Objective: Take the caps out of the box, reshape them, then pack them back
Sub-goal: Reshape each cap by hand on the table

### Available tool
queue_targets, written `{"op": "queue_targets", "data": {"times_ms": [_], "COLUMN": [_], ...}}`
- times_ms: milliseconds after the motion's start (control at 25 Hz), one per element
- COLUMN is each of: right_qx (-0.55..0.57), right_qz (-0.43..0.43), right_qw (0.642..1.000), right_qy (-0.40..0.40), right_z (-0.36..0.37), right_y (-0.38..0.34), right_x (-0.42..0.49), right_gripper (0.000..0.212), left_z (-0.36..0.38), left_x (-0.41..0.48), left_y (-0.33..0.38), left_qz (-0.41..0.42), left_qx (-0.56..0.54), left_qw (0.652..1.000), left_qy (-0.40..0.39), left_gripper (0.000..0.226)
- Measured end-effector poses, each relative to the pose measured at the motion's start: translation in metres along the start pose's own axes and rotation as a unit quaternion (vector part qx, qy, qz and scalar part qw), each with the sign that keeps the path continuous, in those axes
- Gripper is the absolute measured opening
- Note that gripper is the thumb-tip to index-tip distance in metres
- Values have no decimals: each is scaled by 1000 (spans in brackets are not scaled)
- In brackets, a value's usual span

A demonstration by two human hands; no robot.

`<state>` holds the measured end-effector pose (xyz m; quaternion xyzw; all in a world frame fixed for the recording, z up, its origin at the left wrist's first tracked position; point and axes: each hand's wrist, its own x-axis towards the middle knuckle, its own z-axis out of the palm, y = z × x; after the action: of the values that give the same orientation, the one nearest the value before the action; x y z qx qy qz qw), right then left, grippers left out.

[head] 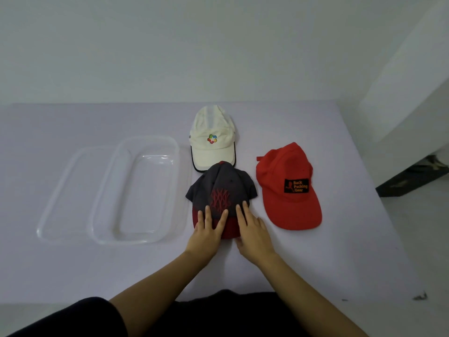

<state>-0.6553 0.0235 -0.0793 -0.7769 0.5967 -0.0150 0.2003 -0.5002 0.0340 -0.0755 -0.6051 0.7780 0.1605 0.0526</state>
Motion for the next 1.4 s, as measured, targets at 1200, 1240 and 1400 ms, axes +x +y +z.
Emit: {"op": "queue_targets", "data": {"times_ms": [1200,1240,1400], "right_qx": [246,252,319], "right_qz": [-18,-21,-34], "right_qw": [932,930,908], "right_qy": [265,266,269], "right_z": [-105,-105,-109], "right_y": [-49,-49,-51], "right_x": [15,15,13], "right_gripper": [40,40,46], "left_z": [-99,-101,-104], "left_x": [5,6,6], "left_y": [4,4,7], "left_qz": [134,135,156], "left_qx": [-193,-178,-177], "left_qw": [897,897,894], "left_qy": [375,380,380], "left_gripper": [51,49,64]}}
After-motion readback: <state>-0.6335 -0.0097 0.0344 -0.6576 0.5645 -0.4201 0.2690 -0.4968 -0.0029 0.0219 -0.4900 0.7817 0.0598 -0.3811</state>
